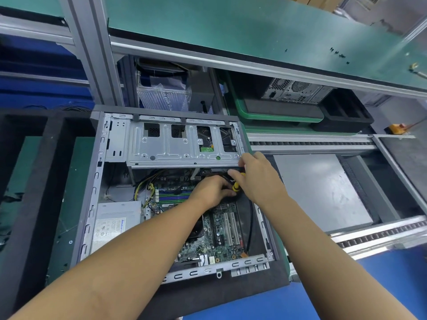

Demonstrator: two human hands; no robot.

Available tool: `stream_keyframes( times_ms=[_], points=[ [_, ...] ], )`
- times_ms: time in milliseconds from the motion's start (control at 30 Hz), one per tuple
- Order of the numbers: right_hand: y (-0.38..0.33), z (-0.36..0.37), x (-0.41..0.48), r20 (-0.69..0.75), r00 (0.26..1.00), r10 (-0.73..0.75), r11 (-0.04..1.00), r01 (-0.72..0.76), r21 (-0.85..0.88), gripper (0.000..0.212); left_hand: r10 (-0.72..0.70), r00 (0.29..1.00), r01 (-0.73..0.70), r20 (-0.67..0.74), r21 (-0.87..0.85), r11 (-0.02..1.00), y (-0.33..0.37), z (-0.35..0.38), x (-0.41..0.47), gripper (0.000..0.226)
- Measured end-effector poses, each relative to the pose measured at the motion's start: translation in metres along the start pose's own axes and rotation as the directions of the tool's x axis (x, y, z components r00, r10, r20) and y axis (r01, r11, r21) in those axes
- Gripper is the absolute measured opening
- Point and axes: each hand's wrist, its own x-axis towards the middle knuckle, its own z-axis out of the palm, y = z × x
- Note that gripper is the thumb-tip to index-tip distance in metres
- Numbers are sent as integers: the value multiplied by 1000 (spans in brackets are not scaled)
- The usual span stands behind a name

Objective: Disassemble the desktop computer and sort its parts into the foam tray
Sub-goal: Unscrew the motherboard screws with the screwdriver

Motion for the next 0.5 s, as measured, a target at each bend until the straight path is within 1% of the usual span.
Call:
stream_keyframes(
  times_ms=[33,100,133,200,267,333,367,400,467,500],
  points=[
    [-1,1,0,-20,999,32,998,-33,-54,36,-7,1000,7,-4,-6,1000,0,1,0,19],
    [-2,2,0,-15,997,79,985,-80,-151,39,-4,1000,4,-7,-19,1000,0,1,0,21],
    [-3,2,0,0,996,85,983,-84,-163,38,1,1000,-1,-5,-22,1000,1,0,-1,21],
    [-6,0,1,46,997,63,989,-56,-133,29,25,1000,-25,-12,3,1000,0,-2,-4,18],
    [-7,-4,1,105,994,9,995,2,-103,18,34,997,-25,-67,132,991,-2,-4,-8,20],
    [-6,-8,1,151,988,-44,994,59,-93,12,-3,988,56,-152,344,937,-6,-8,-15,27],
    [-5,-9,1,168,984,-61,993,76,-85,15,-32,984,108,-176,439,892,-8,-11,-17,26],
    [-3,-9,1,181,981,-70,993,85,-77,19,-73,982,153,-175,500,852,-10,-13,-20,23],
    [-2,-9,0,187,980,-68,995,80,-58,21,-133,979,196,-154,536,821,-12,-15,-23,24],
    [-2,-8,-1,174,983,-64,996,74,-50,16,-137,980,195,-146,539,820,-13,-15,-24,26]
  ],
)
